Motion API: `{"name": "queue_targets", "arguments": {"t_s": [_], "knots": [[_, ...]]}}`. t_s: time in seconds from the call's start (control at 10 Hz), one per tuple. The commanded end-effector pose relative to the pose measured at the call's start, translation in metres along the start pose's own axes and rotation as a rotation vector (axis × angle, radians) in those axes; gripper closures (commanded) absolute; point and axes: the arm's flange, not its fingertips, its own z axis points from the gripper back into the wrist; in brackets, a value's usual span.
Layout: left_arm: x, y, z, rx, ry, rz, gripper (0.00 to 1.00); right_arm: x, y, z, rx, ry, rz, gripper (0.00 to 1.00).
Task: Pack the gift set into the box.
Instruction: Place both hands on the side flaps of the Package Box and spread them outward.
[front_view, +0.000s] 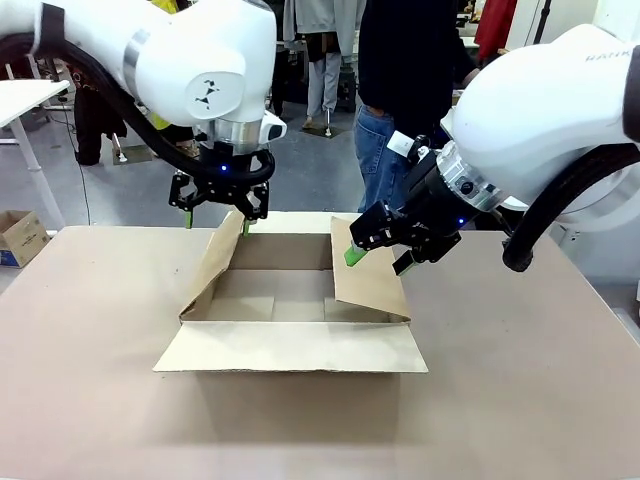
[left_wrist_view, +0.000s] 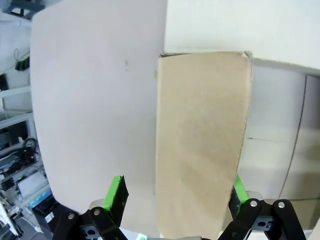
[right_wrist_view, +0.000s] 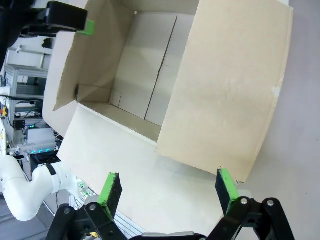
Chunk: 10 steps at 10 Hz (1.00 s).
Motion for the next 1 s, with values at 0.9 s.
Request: {"name": "queue_targets", "arguments": {"t_s": [0.9], "knots": [[0.006,0.123,-0.05,-0.196,0.036,0.039,0.0,0.0,0.001,0.001,0.0,-0.002,0.003,0.0]]}}
